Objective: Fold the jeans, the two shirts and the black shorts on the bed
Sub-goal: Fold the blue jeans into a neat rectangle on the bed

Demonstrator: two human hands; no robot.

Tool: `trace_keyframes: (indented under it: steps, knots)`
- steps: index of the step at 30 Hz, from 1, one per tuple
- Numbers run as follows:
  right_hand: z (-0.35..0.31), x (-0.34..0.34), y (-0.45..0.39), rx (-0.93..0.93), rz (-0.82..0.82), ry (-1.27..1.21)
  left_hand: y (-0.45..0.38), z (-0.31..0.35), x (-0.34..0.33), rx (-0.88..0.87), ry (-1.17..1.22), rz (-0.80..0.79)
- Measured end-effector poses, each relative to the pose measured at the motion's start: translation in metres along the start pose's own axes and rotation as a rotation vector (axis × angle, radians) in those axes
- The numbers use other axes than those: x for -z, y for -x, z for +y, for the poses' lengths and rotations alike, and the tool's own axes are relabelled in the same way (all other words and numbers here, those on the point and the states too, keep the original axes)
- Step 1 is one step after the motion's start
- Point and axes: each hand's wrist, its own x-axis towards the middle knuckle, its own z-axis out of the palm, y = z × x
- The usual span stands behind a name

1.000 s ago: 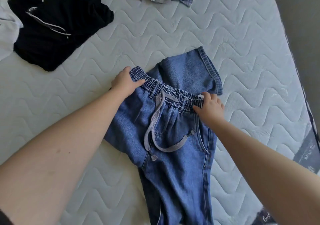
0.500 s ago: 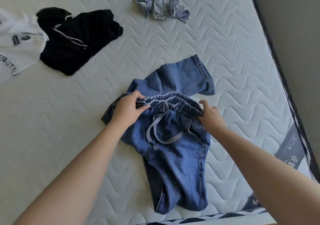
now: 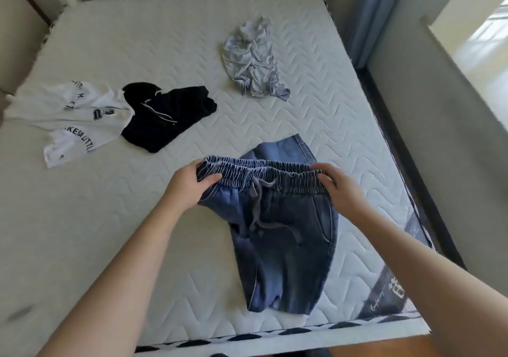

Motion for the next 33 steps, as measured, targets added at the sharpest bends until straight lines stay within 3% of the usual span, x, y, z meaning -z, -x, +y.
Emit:
trace_keyframes:
  steps: [6, 13, 27, 33]
  knots:
    - [-0.07, 0.048, 0.027, 0.141, -0.054, 0.22, 0.041, 0.043, 0.061, -0.047, 0.201, 0.053]
    - [-0.149, 0.078, 0.062, 0.189, 0.126, 0.283, 0.081, 0.079, 0.148, -0.223, 0.22, 0.089]
    - [-0.315, 0.183, 0.077, 0.351, 0.44, 0.114, 0.101, 0.175, 0.31, -0.538, 0.195, 0.329]
    - [-0.374, 0.244, 0.083, 0.518, 0.477, -0.007, 0.12, 0.226, 0.378, -0.658, 0.219, 0.397]
